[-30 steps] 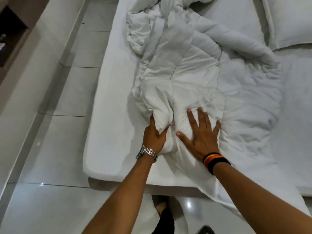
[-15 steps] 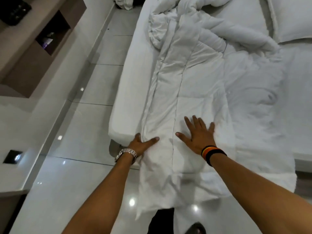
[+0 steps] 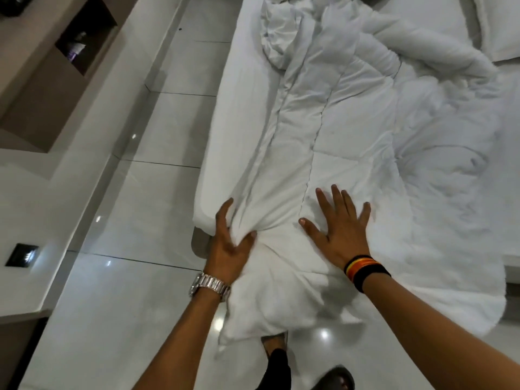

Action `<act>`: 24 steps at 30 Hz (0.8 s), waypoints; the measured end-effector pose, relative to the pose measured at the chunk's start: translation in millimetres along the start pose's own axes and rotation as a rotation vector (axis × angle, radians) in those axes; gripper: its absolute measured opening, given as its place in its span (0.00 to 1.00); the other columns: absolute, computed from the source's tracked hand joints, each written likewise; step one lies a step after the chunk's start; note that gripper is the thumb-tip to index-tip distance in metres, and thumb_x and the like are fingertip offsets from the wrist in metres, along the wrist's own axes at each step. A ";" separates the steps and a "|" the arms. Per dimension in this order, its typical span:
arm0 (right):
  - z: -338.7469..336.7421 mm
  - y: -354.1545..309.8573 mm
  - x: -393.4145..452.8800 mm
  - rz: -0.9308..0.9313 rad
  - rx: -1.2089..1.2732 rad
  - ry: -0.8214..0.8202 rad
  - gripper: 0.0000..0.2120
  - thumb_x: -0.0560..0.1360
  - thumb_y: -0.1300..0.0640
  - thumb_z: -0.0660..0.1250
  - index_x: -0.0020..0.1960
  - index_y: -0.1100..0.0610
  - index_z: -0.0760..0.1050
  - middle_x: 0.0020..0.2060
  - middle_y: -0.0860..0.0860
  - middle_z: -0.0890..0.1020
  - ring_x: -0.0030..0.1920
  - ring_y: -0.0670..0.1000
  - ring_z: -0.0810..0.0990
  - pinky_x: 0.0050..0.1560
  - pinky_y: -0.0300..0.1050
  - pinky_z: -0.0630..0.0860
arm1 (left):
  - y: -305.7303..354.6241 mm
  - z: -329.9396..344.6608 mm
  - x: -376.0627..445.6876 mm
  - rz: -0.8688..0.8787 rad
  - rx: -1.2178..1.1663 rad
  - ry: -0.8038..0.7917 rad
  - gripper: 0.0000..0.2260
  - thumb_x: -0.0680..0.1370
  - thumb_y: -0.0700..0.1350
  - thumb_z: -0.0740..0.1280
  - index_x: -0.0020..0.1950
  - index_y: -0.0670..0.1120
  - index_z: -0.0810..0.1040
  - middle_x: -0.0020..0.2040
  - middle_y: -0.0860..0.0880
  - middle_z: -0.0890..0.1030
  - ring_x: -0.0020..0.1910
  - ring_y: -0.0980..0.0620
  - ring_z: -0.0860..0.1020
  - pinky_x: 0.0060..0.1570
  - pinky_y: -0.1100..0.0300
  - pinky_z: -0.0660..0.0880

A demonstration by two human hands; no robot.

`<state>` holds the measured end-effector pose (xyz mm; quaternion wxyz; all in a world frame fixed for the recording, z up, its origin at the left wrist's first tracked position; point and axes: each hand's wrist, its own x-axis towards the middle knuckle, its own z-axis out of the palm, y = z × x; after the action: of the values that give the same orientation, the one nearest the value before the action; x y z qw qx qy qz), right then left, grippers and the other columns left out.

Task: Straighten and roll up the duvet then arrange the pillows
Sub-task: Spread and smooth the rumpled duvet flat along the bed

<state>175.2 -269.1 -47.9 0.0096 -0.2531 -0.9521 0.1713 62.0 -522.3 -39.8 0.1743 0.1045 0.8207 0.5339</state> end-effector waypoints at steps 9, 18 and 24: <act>54.6 -6.1 -16.8 -0.003 -0.103 -0.343 0.43 0.78 0.23 0.44 0.86 0.43 0.45 0.86 0.52 0.45 0.86 0.55 0.42 0.81 0.71 0.38 | -73.8 -4.3 17.1 -0.368 0.334 -0.129 0.40 0.82 0.48 0.70 0.86 0.52 0.47 0.82 0.39 0.63 0.75 0.37 0.71 0.69 0.50 0.73; -15.7 111.5 -81.1 0.286 -0.073 -0.079 0.38 0.83 0.31 0.53 0.87 0.46 0.46 0.86 0.54 0.39 0.85 0.57 0.39 0.81 0.69 0.37 | -0.8 144.0 -20.7 0.270 0.642 -0.236 0.32 0.85 0.55 0.56 0.86 0.49 0.48 0.86 0.46 0.46 0.85 0.45 0.43 0.82 0.44 0.43; -41.2 229.9 -136.9 0.727 0.432 0.116 0.55 0.74 0.29 0.69 0.87 0.50 0.42 0.86 0.54 0.48 0.86 0.57 0.48 0.83 0.66 0.50 | 34.5 274.4 -66.6 0.403 0.693 -0.419 0.30 0.86 0.58 0.53 0.86 0.53 0.47 0.86 0.49 0.43 0.85 0.47 0.40 0.82 0.43 0.42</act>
<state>408.9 -135.3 -75.9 0.0549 -0.5739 -0.7410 0.3443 231.7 -301.6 -98.0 0.1838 0.4202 0.8615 0.2181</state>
